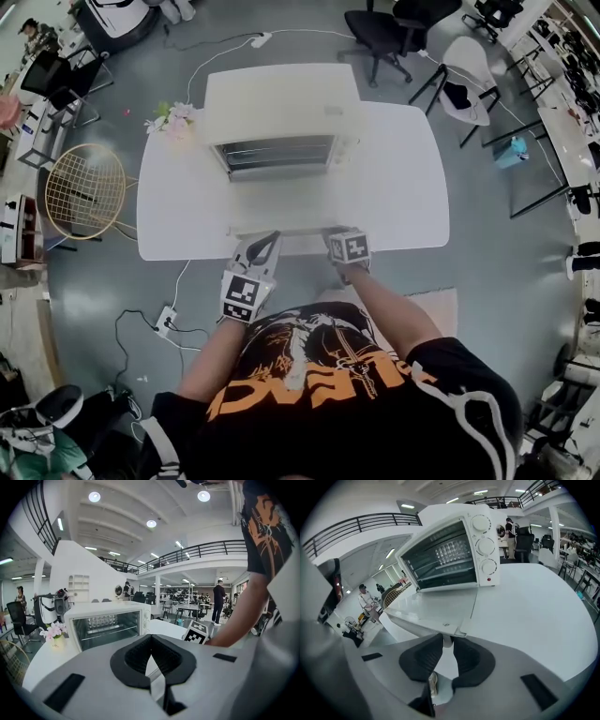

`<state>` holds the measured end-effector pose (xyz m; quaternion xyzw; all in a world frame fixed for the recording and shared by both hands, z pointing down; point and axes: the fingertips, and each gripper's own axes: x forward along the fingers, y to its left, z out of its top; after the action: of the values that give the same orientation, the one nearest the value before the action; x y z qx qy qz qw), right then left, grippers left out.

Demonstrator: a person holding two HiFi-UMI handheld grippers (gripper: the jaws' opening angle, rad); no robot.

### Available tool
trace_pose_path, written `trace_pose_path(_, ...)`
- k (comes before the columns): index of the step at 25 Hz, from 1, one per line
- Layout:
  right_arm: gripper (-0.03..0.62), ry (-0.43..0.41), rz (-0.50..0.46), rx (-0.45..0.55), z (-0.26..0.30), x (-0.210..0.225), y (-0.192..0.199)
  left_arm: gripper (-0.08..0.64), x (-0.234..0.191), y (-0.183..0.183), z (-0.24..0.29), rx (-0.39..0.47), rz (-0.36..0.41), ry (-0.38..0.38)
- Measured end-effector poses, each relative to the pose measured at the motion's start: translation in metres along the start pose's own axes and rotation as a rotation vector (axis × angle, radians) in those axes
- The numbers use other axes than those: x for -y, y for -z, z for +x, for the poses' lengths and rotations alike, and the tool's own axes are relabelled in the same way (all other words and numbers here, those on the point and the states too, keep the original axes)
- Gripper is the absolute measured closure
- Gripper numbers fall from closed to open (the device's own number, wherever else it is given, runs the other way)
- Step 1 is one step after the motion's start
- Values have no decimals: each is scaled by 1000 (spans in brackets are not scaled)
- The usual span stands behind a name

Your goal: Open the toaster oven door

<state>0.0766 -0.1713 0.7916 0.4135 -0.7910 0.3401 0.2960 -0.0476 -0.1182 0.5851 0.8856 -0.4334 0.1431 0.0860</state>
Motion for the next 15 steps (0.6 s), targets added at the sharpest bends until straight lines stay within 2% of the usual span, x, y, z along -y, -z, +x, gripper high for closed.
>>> trace_pose_path(8,525,18,37,-171,28,15,40,538,-1,0,-10,-8,-4,-26)
trace_pose_path(15,549,26,35,-219,37,17,52,538,-1,8,-12,-33,14,-30)
